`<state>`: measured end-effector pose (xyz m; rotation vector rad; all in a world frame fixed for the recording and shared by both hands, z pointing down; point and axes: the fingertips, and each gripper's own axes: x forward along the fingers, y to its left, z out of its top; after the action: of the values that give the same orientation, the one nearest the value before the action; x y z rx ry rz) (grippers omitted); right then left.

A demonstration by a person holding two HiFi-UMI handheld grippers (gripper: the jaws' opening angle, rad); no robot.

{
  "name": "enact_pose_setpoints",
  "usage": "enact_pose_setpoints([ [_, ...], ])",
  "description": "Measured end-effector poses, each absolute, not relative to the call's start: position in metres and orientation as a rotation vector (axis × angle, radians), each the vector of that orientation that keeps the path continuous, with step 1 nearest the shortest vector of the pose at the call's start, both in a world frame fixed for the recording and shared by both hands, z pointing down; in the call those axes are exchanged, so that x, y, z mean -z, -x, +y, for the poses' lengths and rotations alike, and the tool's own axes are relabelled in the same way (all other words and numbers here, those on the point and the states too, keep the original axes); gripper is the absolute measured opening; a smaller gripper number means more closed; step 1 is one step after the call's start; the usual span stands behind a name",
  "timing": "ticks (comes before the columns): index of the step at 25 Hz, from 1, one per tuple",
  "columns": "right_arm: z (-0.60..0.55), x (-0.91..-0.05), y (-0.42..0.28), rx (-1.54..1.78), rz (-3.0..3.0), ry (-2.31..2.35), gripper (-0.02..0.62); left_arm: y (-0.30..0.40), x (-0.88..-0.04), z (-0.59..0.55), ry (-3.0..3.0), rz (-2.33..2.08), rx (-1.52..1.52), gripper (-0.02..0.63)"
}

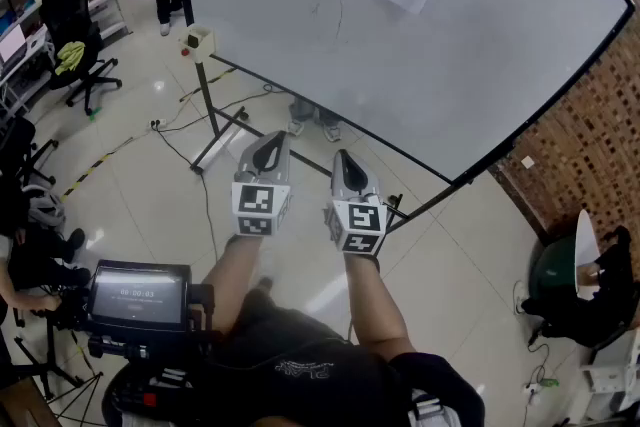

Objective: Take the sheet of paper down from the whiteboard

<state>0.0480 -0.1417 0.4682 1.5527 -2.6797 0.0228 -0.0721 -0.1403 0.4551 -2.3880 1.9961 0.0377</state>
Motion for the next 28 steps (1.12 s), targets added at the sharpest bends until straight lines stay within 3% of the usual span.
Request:
enact_pose_setpoints([
  [13,-0.247,-0.47,-0.036,-0.051,-2.603,-1.653,0.014,0.082,-0.441,-0.259,2.443,1.876,-0.017,0.002],
  [28,-0.328,-0.424,-0.077,-0.017,-2.524,-1.965,0.014,0.051,-0.393,-0.353,2.475,1.552,-0.007,0.002],
])
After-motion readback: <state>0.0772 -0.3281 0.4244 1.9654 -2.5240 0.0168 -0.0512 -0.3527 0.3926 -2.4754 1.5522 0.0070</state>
